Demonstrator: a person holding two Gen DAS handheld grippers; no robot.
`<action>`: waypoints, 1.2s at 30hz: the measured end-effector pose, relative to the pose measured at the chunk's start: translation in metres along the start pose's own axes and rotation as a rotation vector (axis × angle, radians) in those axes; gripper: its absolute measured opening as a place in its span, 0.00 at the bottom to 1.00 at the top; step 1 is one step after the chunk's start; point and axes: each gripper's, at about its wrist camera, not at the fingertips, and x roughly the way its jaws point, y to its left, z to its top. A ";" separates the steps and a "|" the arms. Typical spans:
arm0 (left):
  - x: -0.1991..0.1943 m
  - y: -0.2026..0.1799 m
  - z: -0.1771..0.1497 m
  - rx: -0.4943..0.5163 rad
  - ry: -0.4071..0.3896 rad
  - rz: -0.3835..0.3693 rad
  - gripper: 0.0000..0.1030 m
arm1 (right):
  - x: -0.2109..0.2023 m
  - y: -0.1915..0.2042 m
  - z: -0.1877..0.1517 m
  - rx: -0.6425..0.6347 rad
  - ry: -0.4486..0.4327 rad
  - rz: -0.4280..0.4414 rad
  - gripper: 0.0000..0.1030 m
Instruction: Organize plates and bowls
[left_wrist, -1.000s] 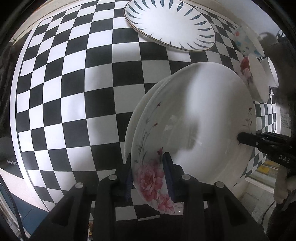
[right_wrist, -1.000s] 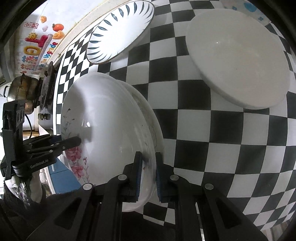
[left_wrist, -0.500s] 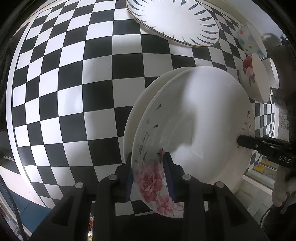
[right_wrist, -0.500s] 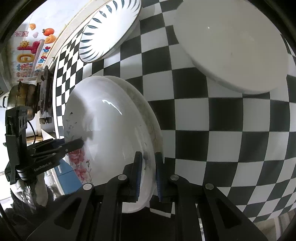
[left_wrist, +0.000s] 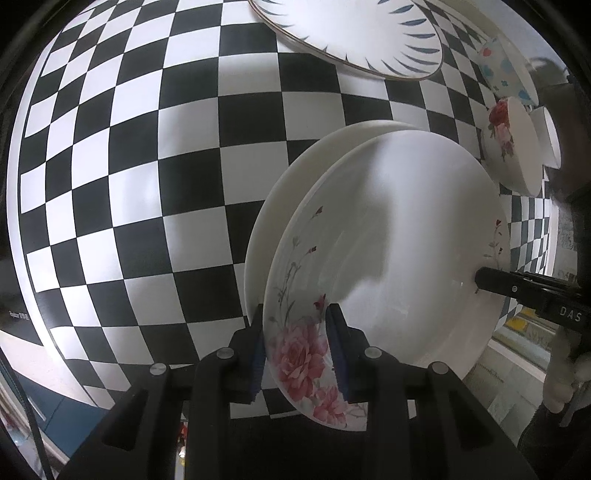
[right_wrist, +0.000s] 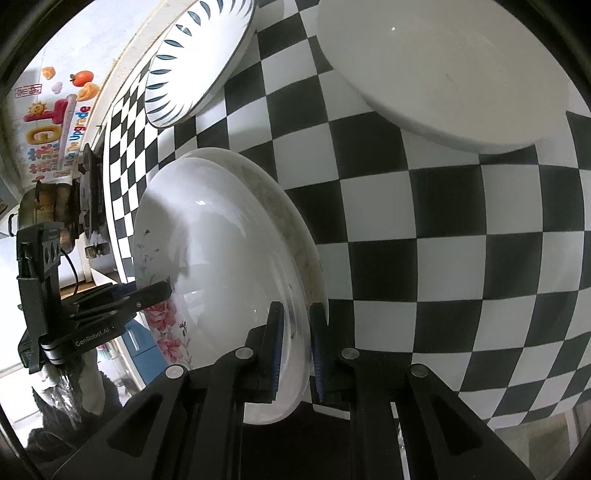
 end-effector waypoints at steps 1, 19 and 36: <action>0.000 0.000 0.002 0.001 0.007 0.002 0.27 | 0.000 0.000 0.000 0.006 0.006 -0.006 0.17; -0.011 -0.003 0.031 0.041 0.098 0.052 0.28 | -0.002 0.001 0.005 0.065 0.040 -0.036 0.18; -0.073 -0.018 0.005 0.022 -0.104 0.124 0.28 | -0.032 0.018 -0.008 -0.006 -0.020 -0.069 0.18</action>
